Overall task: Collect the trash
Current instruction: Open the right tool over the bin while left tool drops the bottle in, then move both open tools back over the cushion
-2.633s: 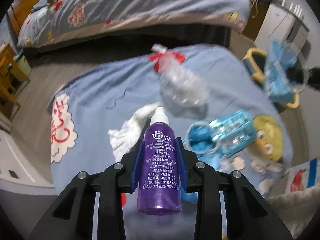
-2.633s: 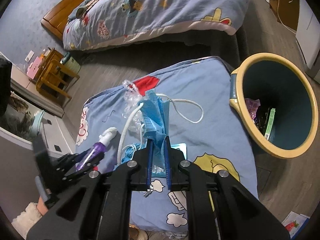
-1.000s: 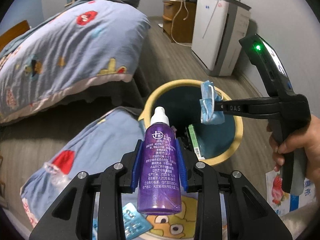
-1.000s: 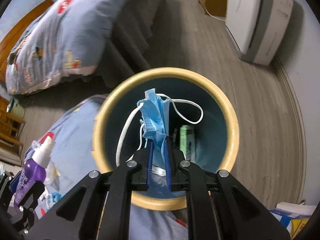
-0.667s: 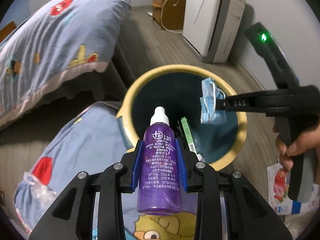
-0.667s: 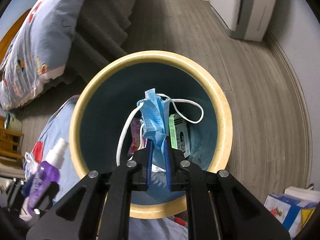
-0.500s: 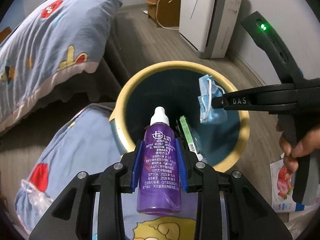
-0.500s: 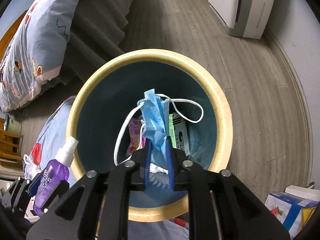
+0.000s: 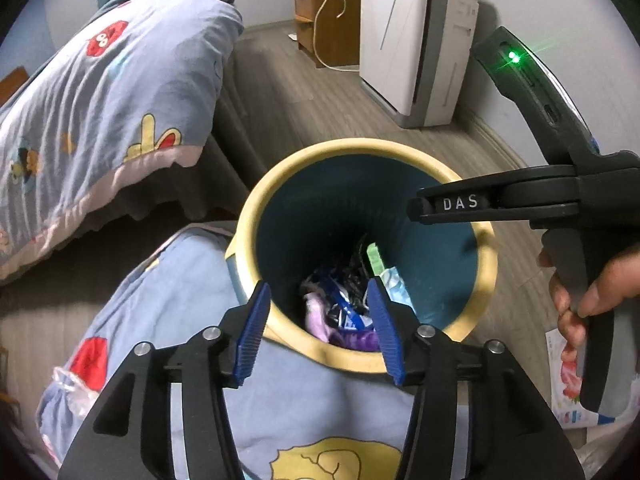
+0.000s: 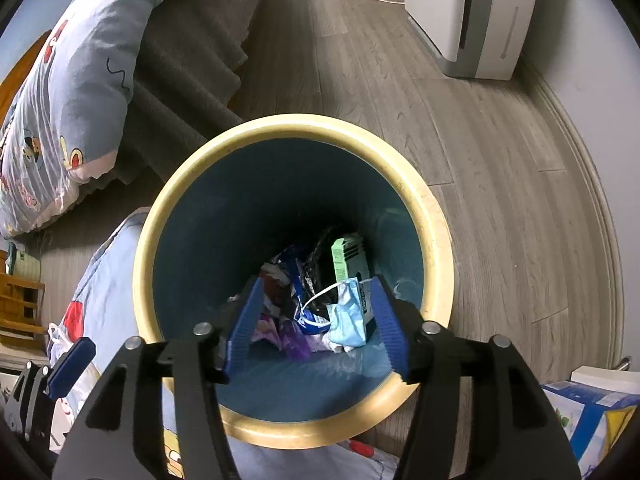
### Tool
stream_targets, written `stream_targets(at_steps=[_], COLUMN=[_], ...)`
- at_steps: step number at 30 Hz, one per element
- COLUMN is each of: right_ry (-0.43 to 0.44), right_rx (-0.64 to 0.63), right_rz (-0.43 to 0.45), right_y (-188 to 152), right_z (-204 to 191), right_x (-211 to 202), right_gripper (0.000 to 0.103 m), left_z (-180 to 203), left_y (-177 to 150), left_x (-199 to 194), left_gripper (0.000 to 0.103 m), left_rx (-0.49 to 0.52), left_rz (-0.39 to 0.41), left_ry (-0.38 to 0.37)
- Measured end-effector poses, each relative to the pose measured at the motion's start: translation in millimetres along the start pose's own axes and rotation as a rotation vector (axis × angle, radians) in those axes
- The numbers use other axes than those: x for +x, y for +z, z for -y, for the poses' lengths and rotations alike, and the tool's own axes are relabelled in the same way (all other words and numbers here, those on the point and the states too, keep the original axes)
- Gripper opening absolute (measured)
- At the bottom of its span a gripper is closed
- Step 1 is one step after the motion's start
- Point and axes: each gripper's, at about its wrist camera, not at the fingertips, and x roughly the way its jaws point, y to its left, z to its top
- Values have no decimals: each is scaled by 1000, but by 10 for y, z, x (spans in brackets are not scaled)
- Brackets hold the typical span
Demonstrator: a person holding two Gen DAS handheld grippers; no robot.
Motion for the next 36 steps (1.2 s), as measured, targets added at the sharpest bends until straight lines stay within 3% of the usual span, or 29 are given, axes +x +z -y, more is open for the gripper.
stream_targets(at_steps=[2, 4, 15, 19, 25, 36], right_ry=[-3, -2, 5, 5, -1, -5], right_rx=[2, 8, 15, 10, -46, -268], right_rz=[7, 13, 50, 62, 74, 114], right_y=[-10, -17, -73, -81, -111, -264], right_z=[12, 23, -9, -66, -304, -1093], right_x=[-26, -55, -231, -281, -329, -421], right_gripper=[66, 77, 97, 97, 97, 97], left_z=[10, 28, 14, -79, -349, -1280], left_y=[-15, -33, -132, -212, -443, -1079], left_x=[-43, -90, -383, -489, -751, -1360], left_gripper=[55, 59, 79, 87, 92, 95], left_rx=[-5, -7, -32, -49, -99, -214], left_rz=[5, 11, 38, 33, 24, -35], left_ry=[-1, 2, 39, 79, 127, 309])
